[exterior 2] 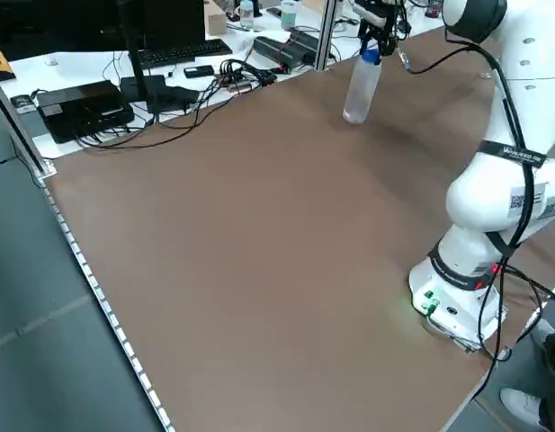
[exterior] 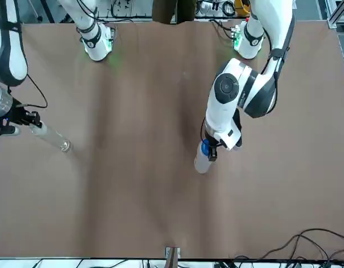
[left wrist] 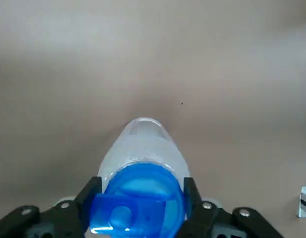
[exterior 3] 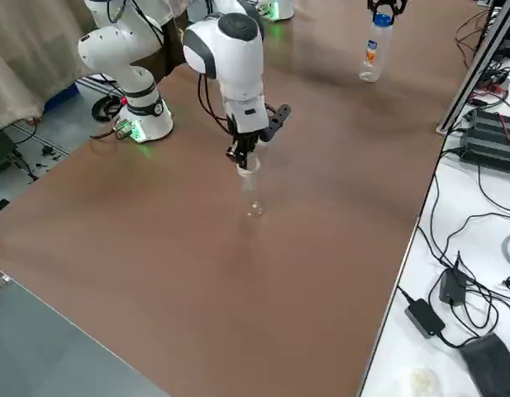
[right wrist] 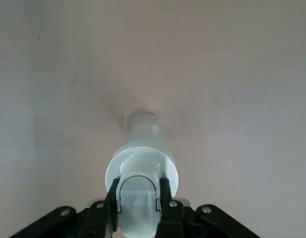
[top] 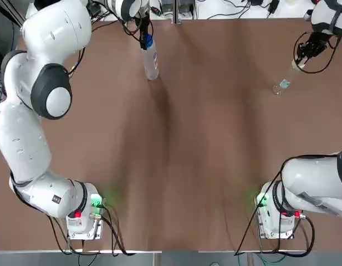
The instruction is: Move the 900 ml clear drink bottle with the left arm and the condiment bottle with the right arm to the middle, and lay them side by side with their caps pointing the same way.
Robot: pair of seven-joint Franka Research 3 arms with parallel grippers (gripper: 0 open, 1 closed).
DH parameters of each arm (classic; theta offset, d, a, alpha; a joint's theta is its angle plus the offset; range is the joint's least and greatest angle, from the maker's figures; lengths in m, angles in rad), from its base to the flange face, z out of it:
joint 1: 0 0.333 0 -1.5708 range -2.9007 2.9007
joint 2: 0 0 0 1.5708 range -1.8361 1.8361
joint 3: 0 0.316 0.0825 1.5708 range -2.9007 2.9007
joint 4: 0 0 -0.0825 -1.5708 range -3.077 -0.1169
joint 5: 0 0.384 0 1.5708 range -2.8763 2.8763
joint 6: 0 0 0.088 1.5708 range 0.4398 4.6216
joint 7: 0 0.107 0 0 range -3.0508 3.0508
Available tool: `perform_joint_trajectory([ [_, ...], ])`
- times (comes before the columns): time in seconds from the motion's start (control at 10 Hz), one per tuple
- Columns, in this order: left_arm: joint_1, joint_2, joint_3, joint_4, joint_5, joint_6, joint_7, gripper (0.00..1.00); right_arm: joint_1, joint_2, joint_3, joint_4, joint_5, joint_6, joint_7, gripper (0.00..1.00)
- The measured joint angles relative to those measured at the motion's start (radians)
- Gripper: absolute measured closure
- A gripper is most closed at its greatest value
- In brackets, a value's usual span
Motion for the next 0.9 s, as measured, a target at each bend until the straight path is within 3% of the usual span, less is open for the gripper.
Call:
perform_joint_trajectory([
  [0.2,0.000,0.018,0.001,0.009,0.000,0.000,0.000,0.29,0.081,-0.008,0.005,0.070,0.001,-0.088,0.147,0.66],
  [0.5,0.000,0.030,0.001,0.016,0.000,0.000,0.000,0.26,0.250,-0.018,0.012,0.124,0.006,-0.130,0.496,0.66],
  [0.6,0.000,0.030,0.001,0.019,0.000,0.000,0.000,0.18,0.317,-0.019,0.014,0.131,0.007,-0.131,0.640,0.66],
  [0.7,0.000,0.030,0.001,0.023,0.000,0.000,0.004,0.02,0.381,-0.019,0.016,0.140,0.007,-0.131,0.781,0.66],
  [0.9,0.005,0.027,0.003,0.038,0.000,-0.006,0.022,0.00,0.494,-0.018,0.016,0.167,0.008,-0.129,1.044,0.66],
])
